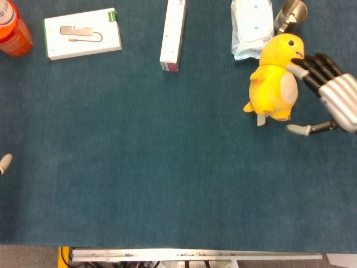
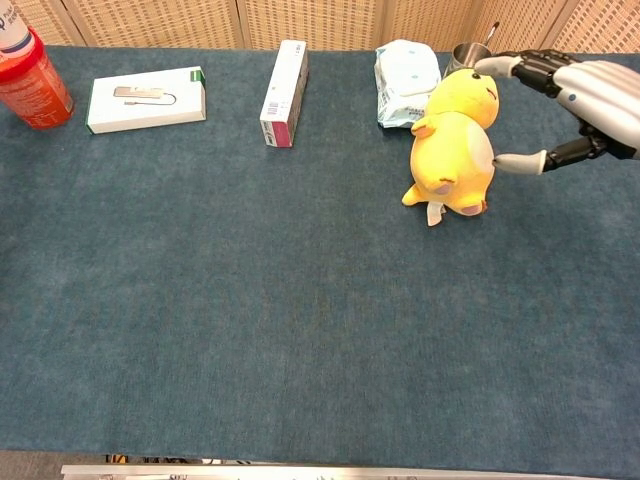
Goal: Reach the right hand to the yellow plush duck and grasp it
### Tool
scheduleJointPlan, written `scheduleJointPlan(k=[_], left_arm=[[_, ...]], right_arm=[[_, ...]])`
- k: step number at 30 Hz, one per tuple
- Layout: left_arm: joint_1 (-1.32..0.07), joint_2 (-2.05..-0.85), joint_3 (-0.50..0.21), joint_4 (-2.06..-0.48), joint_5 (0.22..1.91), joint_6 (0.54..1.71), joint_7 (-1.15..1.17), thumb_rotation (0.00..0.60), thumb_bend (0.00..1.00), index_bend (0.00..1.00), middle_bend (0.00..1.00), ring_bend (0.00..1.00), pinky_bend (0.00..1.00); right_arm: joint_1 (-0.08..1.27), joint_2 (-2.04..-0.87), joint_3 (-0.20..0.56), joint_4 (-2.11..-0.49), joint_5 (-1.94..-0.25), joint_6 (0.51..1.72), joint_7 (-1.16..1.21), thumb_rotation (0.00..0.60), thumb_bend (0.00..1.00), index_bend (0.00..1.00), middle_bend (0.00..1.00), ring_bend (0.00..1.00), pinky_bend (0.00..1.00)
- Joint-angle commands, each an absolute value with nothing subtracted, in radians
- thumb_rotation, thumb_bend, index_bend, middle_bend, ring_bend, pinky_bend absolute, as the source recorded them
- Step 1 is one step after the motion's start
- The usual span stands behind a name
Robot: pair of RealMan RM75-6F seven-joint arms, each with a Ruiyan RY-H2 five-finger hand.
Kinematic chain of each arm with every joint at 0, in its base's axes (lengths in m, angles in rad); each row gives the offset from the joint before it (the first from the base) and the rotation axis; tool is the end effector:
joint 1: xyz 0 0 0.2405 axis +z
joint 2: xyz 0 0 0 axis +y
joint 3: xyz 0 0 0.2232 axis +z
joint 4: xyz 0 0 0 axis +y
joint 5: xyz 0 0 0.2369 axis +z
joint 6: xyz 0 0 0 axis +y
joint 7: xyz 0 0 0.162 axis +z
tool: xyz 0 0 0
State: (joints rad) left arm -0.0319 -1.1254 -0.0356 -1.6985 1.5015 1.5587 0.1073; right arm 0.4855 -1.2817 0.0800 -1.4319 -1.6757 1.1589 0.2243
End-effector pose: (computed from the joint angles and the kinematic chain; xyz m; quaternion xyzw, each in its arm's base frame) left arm -0.2786 0.1790 0.1186 -0.5768 -0.3824 -0.3853 0.6104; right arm -0.2044 -0.3014 0.0354 0.7336 -0.3583 0.4446 0.3686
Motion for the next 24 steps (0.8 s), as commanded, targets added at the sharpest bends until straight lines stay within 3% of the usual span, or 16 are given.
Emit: scheduleJointPlan(k=[1, 24], left_arm=[[-0.031, -1.126, -0.035, -1.698, 1.503, 1.559, 0.108, 0.600, 0.15, 0.09, 0.06, 0.01, 0.03], [-0.027, -1.124, -0.039, -1.700, 1.495, 1.557, 0.106, 0.600, 0.15, 0.09, 0.06, 0.01, 0.03]], right_arm=[[0.517, -1.333, 0.075, -1.380, -1.706, 1.156, 0.261, 0.154, 0.00, 0.07, 0.06, 0.00, 0.00], [0.633, -1.582, 0.015, -0.993, -1.769, 1.177, 0.314, 0.151, 0.00, 0.00, 0.04, 0.00, 0.00]])
